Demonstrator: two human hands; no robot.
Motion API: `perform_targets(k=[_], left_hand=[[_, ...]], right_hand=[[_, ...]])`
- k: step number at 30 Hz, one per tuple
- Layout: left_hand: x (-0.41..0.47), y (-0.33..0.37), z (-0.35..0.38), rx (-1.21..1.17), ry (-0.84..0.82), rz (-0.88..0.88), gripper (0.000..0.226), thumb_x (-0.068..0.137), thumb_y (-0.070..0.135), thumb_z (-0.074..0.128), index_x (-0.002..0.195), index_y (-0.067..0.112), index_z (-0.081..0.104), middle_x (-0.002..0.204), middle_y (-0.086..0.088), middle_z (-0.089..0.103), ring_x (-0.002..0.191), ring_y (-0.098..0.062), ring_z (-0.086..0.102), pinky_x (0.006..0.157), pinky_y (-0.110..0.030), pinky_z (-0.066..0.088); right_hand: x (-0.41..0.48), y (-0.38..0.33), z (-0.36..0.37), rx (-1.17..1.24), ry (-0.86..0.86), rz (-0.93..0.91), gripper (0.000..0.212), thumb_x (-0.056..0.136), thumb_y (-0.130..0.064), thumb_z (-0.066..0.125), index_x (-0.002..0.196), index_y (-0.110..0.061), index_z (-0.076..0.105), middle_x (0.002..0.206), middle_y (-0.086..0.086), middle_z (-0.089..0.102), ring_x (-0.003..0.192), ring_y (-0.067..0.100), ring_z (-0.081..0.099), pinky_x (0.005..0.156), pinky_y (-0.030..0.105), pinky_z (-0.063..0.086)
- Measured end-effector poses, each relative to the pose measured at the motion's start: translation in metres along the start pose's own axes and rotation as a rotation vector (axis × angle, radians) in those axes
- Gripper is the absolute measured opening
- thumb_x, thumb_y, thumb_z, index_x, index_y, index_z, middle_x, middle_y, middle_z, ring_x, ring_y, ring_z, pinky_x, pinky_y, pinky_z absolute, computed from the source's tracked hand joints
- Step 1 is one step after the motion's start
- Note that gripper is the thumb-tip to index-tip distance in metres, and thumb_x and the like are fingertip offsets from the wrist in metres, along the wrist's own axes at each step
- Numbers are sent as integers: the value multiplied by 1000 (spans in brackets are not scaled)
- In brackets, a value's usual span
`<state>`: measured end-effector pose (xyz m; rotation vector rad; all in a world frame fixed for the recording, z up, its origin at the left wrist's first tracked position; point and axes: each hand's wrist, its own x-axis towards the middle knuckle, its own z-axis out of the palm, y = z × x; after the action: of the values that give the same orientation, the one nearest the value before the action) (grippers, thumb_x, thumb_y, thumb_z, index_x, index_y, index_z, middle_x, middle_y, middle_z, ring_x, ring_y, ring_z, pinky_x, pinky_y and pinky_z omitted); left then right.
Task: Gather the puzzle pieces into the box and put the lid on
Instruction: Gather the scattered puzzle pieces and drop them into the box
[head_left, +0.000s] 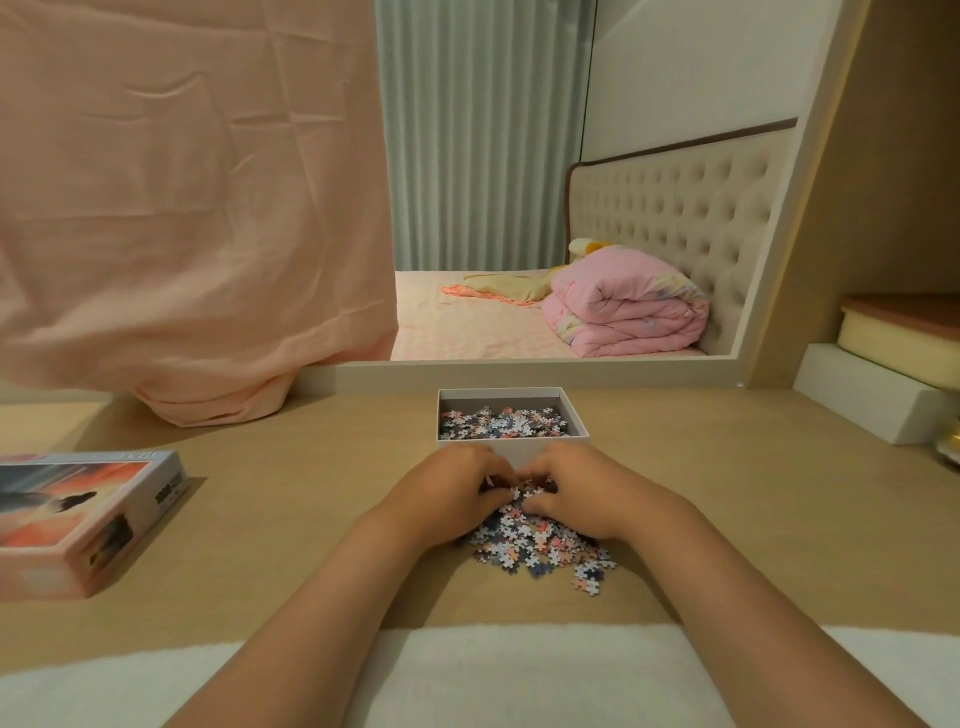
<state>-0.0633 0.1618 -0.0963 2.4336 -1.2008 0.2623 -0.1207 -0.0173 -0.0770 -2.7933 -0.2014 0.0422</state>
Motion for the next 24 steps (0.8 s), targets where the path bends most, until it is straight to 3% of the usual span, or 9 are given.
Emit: perform_targets(k=[3,6,10,13,17,21,24], left_hand=[[2,-2,-1,-49,12,-9,17,88,24,68,104,26,73,97,9,71,83,-7,61,77,-29,52],[3,-8,-2,-158,51,-57,12,87,24,69,98,25,73,91,10,71,80,-3,62,77,-29,53],[9,-14,-13,-299,198,-133,9,89,28,69,98,29,71,88,16,68,80,0,61,74,-24,52],[18,-18,-26,-307,329,-157,11,91,33,66,101,34,67,86,16,68,75,1,59,68,-23,50],[28,-29,-24,-201,358,-228,13,91,33,65,103,32,68,88,16,67,77,-2,57,73,-29,51],[33,-39,-6,-20,307,-202,22,96,39,54,111,35,70,105,15,69,101,-14,53,88,-33,36],[32,-42,-4,67,279,-157,29,100,43,46,119,36,66,118,12,65,111,-16,46,90,-33,27]], right_hand=[[3,0,3,31,28,41,21,90,-34,70,110,-30,75,105,-5,71,92,15,64,86,35,54],[1,-1,2,72,77,51,11,88,-31,73,98,-28,77,94,-8,71,75,10,62,71,27,51],[3,-5,-9,256,190,43,5,88,-22,74,83,-24,77,72,-10,70,62,0,63,57,16,45],[19,-6,-24,280,378,33,7,87,-24,74,83,-29,76,81,-15,70,75,1,61,63,15,42],[42,-7,-34,256,509,27,6,89,-24,73,91,-26,78,83,-11,71,72,0,55,66,21,39],[59,3,-26,189,400,60,25,98,-26,61,118,-20,74,118,-1,72,105,12,62,81,20,37],[60,8,-16,125,337,34,24,99,-27,59,116,-22,75,117,-1,69,109,18,61,89,27,42]])
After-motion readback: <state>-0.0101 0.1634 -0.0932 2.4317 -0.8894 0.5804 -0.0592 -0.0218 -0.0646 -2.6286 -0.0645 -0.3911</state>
